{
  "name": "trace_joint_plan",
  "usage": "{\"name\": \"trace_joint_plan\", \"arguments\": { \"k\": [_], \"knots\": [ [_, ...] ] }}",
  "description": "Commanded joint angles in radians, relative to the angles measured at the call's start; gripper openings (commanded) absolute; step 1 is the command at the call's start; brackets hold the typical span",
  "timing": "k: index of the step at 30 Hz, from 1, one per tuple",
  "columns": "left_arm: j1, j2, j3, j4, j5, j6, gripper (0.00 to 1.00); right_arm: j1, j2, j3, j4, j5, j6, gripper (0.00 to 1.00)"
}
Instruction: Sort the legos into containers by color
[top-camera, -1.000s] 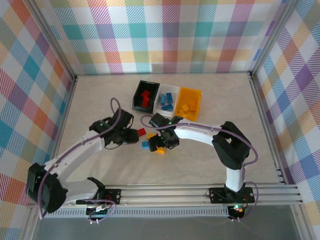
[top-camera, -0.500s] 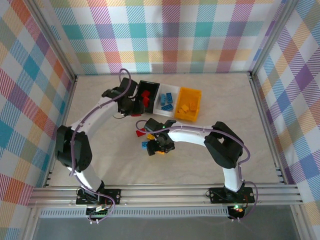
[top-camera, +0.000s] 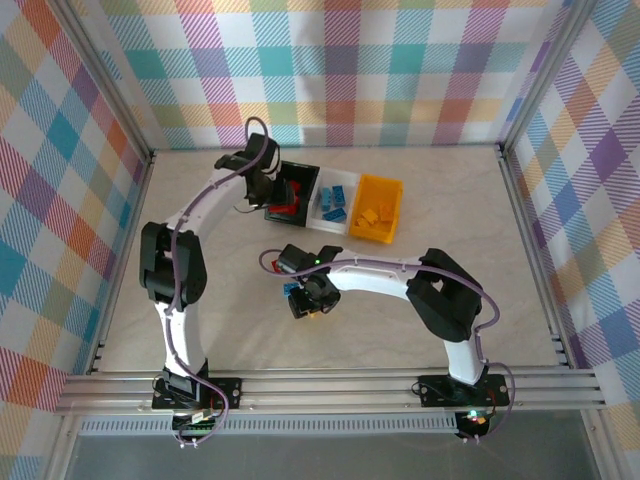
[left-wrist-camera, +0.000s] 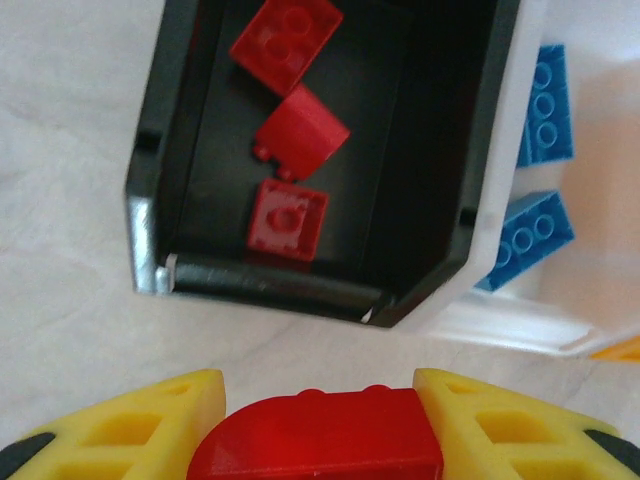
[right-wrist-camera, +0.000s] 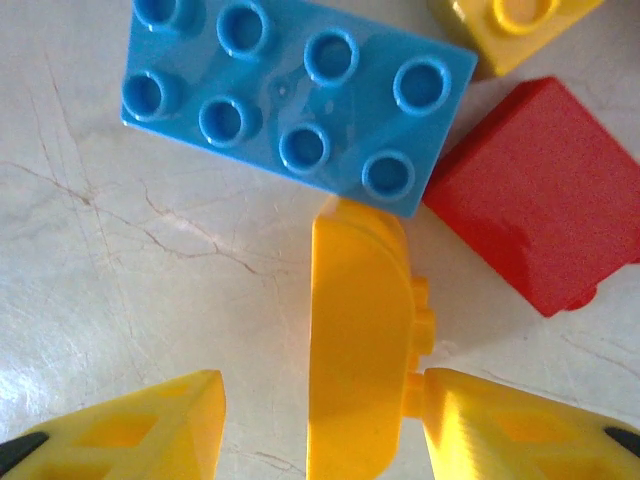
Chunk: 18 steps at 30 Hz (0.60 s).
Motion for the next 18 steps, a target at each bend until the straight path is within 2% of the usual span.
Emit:
{"name": "trace_joint_plan", "arguments": {
  "k": [1, 6, 12, 16, 18],
  "knots": [
    [0.004, 0.067, 0.089, -0.046, 0.035, 0.023, 0.48, -0.003, 0.034, 0.033, -0.034, 0.04, -0.014, 0.55],
    [0.004, 0.17, 0.208, -0.073, 0.041, 0.031, 0.48, -0.004, 0.063, 0.053, -0.042, 0.074, -0.023, 0.47],
    [0.004, 0.277, 0.321, -0.093, 0.036, 0.036, 0.49, -0.003, 0.058, 0.053, -0.059, 0.079, -0.027, 0.26],
    [0.004, 0.359, 0.421, -0.127, 0.027, 0.036, 0.51, -0.003, 0.015, 0.034, -0.071, 0.075, -0.027, 0.24],
    [0.005, 0.388, 0.458, -0.138, 0.023, 0.035, 0.55, -0.003, -0.021, 0.017, -0.081, 0.071, -0.022, 0.24]
  ]
}}
